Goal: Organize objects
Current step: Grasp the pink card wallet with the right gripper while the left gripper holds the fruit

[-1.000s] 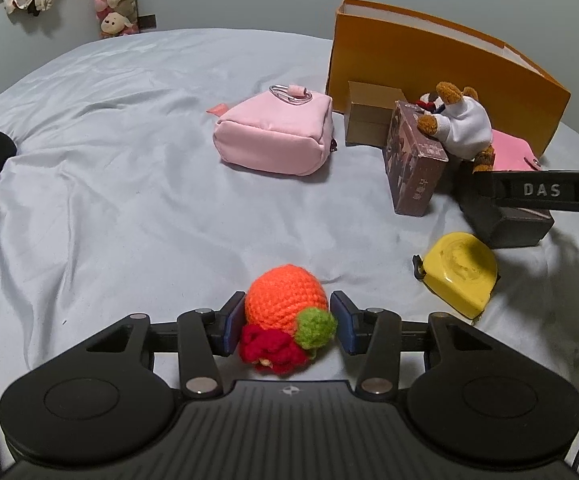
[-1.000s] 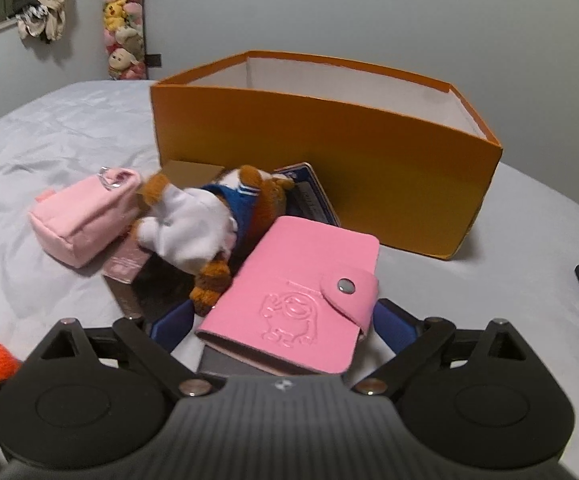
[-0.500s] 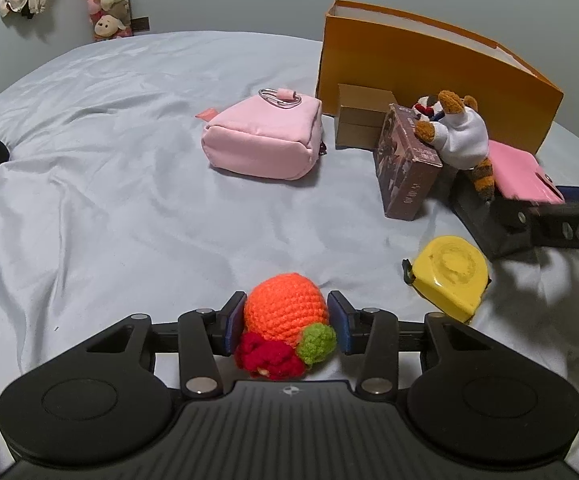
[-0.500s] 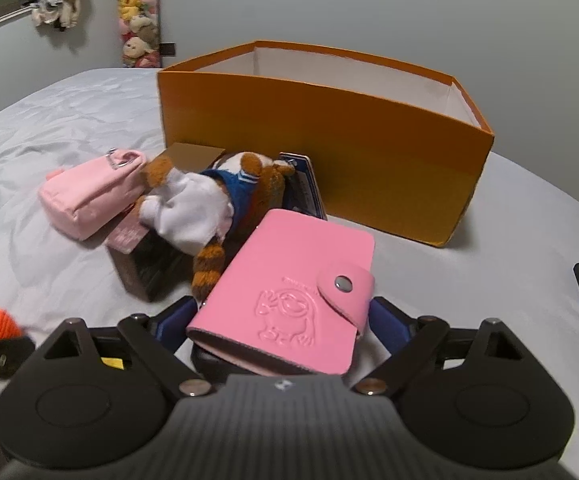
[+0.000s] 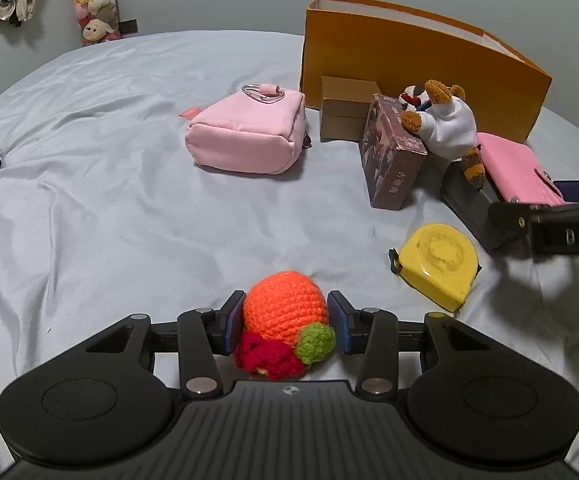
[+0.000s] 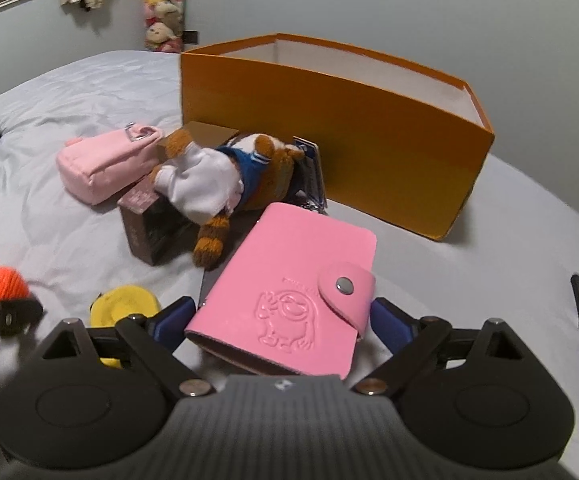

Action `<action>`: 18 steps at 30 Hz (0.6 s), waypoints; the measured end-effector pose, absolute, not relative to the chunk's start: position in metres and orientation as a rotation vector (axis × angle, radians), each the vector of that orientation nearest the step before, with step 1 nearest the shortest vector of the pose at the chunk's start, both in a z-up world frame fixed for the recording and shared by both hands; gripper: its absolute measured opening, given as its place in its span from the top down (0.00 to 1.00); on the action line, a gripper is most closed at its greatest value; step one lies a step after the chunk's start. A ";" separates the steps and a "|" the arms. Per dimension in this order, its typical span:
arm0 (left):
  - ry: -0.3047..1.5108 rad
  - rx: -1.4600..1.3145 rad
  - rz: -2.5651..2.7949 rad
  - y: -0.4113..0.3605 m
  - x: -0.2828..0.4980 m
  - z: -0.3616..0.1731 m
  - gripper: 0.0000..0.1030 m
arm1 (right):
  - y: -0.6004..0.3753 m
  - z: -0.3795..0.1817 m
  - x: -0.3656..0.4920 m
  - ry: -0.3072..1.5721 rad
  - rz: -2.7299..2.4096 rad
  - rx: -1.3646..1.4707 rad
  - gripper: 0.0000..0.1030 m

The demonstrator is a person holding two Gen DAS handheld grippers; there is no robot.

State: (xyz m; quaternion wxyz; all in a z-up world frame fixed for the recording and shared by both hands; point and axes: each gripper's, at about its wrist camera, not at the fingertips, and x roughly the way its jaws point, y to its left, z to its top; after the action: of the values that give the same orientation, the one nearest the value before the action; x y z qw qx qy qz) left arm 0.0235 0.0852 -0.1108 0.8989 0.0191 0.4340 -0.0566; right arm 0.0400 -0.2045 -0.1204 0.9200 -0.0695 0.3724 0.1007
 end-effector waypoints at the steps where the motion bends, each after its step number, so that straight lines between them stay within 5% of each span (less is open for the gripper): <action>1: 0.899 0.040 -0.118 0.085 0.024 -0.111 0.51 | -0.206 -0.120 0.043 0.775 0.199 -0.115 0.09; 18: 0.895 0.063 -0.159 0.078 0.025 -0.109 0.54 | -0.215 -0.115 0.060 0.822 0.163 -0.004 0.14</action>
State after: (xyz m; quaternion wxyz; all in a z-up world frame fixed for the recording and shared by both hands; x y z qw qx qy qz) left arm 0.0246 0.0784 -0.1089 0.8979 0.0302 0.4324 -0.0770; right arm 0.0596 -0.2153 -0.1155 0.9135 -0.0019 0.3990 0.0794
